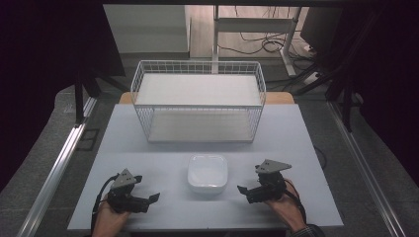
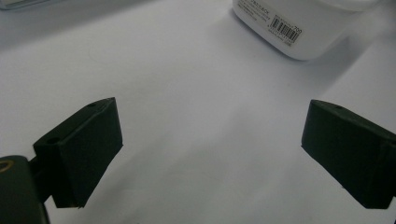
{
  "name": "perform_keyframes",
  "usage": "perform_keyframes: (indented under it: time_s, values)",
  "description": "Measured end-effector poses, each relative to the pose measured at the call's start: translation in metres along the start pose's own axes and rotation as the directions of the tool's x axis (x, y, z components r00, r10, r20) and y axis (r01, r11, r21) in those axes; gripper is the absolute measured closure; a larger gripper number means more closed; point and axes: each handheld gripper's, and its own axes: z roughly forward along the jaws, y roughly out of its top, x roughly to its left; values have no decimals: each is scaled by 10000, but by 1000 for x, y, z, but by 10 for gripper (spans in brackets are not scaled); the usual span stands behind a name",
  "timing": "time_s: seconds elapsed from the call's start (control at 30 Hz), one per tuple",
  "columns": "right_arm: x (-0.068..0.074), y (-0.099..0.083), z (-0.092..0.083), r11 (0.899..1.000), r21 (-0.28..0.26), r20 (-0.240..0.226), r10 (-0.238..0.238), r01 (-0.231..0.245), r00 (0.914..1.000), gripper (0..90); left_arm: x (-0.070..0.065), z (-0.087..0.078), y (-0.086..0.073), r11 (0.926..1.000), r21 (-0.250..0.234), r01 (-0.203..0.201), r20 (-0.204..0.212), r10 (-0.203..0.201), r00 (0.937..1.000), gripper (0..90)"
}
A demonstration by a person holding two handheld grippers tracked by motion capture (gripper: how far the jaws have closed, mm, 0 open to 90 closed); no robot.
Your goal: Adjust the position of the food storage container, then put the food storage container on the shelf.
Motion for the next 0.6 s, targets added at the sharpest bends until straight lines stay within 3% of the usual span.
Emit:
perform_keyframes:
  time_s: [0.33,0.6]
  values:
    - [-1,2,-1,9998,-207,-24,-23,22,10000,13,-1,1,6,9998,-150,118,360,-112,9993,49]
    - [4,13,3,9990,-403,-386,170,-186,9991,16,-10,13,26,9999,-134,27,950,-15,9955,34]
